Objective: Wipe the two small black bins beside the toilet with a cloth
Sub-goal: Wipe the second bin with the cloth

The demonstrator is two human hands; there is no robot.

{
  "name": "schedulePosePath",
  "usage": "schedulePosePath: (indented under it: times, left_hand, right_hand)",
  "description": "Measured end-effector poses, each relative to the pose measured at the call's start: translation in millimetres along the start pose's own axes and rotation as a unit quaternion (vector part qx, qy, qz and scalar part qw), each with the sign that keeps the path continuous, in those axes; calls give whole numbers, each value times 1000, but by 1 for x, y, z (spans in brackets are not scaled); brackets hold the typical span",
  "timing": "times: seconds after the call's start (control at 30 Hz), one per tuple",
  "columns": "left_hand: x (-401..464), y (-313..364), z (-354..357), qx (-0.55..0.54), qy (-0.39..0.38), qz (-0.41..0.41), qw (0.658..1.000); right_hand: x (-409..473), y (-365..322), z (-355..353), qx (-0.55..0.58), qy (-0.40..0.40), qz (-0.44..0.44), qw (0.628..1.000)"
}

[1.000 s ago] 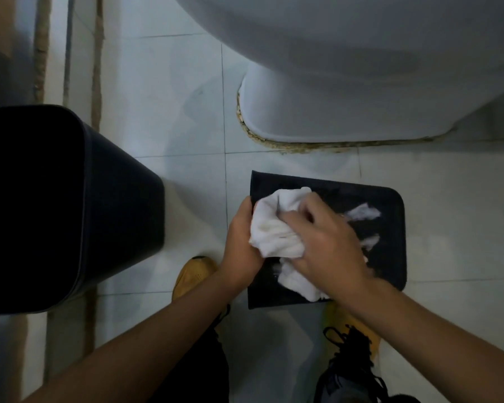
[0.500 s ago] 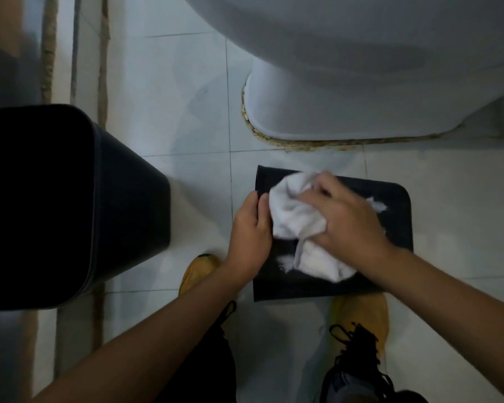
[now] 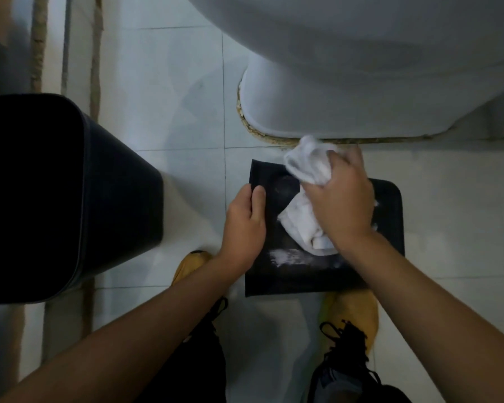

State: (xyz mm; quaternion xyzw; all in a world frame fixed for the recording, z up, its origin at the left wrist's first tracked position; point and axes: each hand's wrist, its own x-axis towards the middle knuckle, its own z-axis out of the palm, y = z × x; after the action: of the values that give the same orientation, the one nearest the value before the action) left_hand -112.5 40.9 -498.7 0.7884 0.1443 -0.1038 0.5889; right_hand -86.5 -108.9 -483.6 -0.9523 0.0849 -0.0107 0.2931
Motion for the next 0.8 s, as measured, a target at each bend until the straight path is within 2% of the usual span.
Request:
schedulePosePath:
  times: [0.03, 0.07, 0.17, 0.2, 0.27, 0.37, 0.4, 0.43, 0.5, 0.53, 0.57, 0.6, 0.67, 0.7, 0.73, 0.77, 0.8]
  left_hand:
    - [0, -1, 0, 7, -1, 1, 1000]
    - [-2, -3, 0, 3, -10, -7, 1000]
    - [-6, -12, -4, -73, -38, -33, 996]
    - [-6, -12, -4, -83, -30, -34, 996]
    - [-5, -8, -2, -38, -8, -17, 999]
    - [-5, -3, -2, -17, -11, -11, 1000]
    - [-5, -2, -2, -16, -17, -12, 1000]
    - [-5, -4, -2, -18, -21, -15, 1000]
    - [-5, -8, -1, -32, -20, -12, 999]
    - [-5, -7, -1, -31, -13, -9, 999]
    - [-4, -6, 0, -19, -4, -3, 1000]
    - [-3, -4, 0, -8, 1, 2, 1000]
    - [-4, -3, 0, -8, -9, -3, 1000]
    - [-6, -3, -1, -8, -16, -7, 1000]
    - [-6, -2, -1, -3, -22, -8, 1000]
    - [-7, -2, -1, 3, -25, -7, 1000]
    - [-7, -4, -1, 9, -21, -3, 1000]
  right_hand:
    - [0, -1, 1, 4, 6, 20, 1000]
    - [-7, -2, -1, -6, -16, 1, 1000]
    - [-36, 3, 2, 1, -140, -179, 974]
    - [-38, 6, 2, 13, -152, -209, 966]
    - [-27, 9, 2, 17, -114, -175, 978]
    - [-20, 8, -1, 2, -8, 35, 999]
    - [-25, 6, -3, -4, -9, 46, 999]
    - [-33, 5, -2, -15, -36, 9, 999]
    - [-53, 7, -3, -28, -118, -149, 981]
    - [-57, 10, -5, -27, -139, -199, 970]
    - [-52, 13, -7, -20, -136, -209, 968]
    - [-46, 16, -8, -16, -113, -177, 978]
    - [-37, 20, -8, -8, -30, -4, 1000]
    - [-36, 22, -7, -3, 1, 77, 997]
    - [-39, 21, -8, -6, 19, 102, 995]
    - [-45, 21, -7, -24, 16, 65, 997]
    - [-53, 23, -7, -49, -6, -25, 998]
